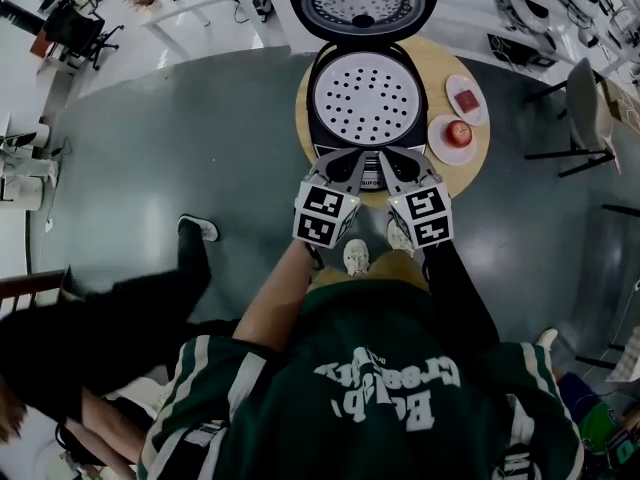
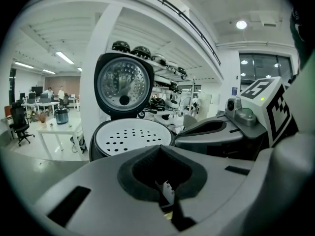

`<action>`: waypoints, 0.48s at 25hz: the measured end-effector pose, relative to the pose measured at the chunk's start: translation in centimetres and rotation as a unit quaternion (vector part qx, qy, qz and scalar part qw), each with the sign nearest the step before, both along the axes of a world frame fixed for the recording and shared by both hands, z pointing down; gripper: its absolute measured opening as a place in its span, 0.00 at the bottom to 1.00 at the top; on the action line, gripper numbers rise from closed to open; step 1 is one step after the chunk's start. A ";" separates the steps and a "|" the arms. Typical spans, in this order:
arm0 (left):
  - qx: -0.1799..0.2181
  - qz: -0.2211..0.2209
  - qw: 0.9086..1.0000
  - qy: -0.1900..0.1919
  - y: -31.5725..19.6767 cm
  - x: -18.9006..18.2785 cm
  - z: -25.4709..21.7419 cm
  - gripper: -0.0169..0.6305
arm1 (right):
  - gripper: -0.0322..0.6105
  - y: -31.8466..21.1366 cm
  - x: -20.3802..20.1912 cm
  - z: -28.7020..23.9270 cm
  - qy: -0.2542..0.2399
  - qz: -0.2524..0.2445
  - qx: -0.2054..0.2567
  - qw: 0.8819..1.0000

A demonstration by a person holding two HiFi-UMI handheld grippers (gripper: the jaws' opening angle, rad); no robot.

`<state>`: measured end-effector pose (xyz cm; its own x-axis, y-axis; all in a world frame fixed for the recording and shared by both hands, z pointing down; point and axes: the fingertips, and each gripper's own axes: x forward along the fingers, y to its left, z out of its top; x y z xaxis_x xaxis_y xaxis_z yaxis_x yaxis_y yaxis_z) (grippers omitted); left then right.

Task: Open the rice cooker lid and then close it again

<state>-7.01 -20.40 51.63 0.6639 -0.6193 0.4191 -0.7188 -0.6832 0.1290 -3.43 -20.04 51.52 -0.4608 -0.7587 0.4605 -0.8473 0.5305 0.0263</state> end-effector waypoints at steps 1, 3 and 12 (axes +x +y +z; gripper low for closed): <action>0.000 0.000 1.000 0.000 0.0 0.0 0.0 0.02 | 0.05 0.0 0.0 0.0 0.000 -0.001 0.000 1.000; 0.001 0.000 1.000 0.000 -0.1 0.0 -0.1 0.02 | 0.05 0.0 0.0 -0.1 -0.001 -0.003 0.001 1.000; 0.020 -0.007 1.000 -0.001 -0.5 0.0 -0.5 0.02 | 0.05 -0.4 0.3 -0.6 0.006 -0.009 0.019 1.000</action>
